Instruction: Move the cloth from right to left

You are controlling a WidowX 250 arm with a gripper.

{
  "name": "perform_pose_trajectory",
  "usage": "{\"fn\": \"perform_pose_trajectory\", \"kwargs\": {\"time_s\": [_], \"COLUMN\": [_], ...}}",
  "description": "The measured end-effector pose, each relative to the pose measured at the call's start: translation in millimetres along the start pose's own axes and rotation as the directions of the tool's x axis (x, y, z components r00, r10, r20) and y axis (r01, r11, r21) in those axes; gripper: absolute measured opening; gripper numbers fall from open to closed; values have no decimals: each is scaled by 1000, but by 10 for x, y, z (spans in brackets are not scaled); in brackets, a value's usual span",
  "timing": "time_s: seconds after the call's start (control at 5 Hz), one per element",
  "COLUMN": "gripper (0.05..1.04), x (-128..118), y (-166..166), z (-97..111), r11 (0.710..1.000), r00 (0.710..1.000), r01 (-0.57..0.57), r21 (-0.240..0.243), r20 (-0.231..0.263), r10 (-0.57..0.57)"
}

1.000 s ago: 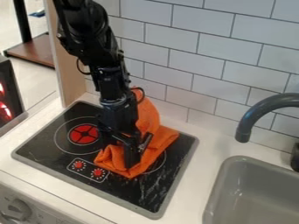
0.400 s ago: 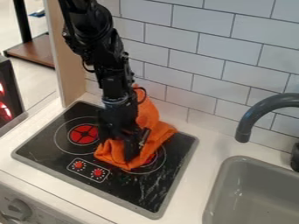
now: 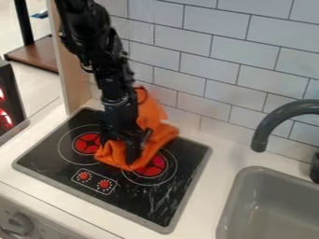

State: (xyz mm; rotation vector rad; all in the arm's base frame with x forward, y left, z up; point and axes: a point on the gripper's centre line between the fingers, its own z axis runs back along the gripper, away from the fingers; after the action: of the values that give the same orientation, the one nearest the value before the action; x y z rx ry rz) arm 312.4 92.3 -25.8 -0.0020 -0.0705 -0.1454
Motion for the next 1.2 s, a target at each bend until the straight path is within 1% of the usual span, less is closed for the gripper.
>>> {"fn": "perform_pose_trajectory", "kwargs": {"time_s": [0.2, 0.4, 0.6, 0.8, 1.0, 1.2], "gripper": [999, 999, 999, 999, 999, 999], "x": [-118, -233, -387, -588, -788, -992], "y": [263, 311, 297, 237, 132, 10], "z": [8, 12, 5, 3, 41, 67], "r11": [996, 993, 993, 992, 996, 997], "r00": [996, 993, 993, 993, 996, 996], "r01": [-88, -118, -119, -114, -82, -66], "r21": [15, 14, 1, -44, -37, -46], "r20": [2, -1, -11, -4, -34, -70], "r10": [88, 118, 119, 114, 80, 63]}}
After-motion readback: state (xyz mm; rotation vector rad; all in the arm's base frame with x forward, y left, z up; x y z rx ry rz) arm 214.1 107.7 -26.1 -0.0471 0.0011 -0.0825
